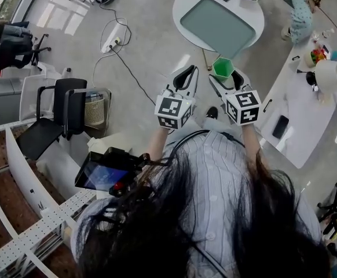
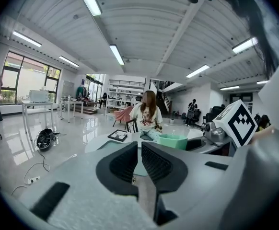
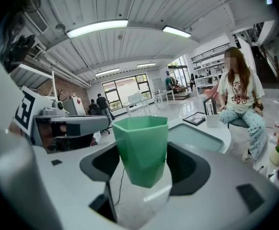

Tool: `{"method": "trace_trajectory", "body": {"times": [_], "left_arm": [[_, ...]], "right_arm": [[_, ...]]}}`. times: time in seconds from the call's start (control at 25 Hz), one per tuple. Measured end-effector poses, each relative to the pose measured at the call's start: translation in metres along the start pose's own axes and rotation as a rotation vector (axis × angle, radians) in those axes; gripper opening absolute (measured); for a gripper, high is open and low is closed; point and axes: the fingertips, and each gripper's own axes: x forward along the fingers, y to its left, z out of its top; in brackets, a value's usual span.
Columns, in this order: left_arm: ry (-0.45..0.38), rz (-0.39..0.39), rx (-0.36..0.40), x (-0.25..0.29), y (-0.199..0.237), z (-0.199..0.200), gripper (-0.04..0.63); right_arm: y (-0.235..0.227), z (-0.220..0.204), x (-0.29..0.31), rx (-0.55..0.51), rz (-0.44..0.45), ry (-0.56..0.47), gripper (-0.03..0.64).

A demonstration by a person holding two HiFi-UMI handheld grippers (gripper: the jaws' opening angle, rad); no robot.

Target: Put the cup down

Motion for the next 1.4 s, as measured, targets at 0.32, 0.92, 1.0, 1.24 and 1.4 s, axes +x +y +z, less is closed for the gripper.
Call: {"method": "trace_trajectory", "body": {"times": [0.32,0.92,1.0,1.24,1.4], "left_arm": [[-0.015,-0.018,0.01,0.022,-0.002,0.014,0.026],[0.038,-0.106,0.026,0.079,0.032,0.011,0.026],[0.045,-0.12,0.03,0.093,0.043,0.015,0.026],[0.05,-0.172,0.061,0.129,0.069,0.036,0.026],[0.055,-0.201,0.086,0.146,0.091,0.043,0.026]], "right_arm": [[-0.023,0.01,0.0,0.018,-0.03,-0.013,0.319],[-0.062,0.02,0.041,0.102,-0.099,-0.017,0.319],[-0.069,0.029,0.053,0.112,-0.108,-0.031,0.319],[-0.082,0.05,0.084,0.146,-0.132,-0.051,0.319],[-0.087,0.056,0.112,0.166,-0.147,-0.044,0.319]]}}
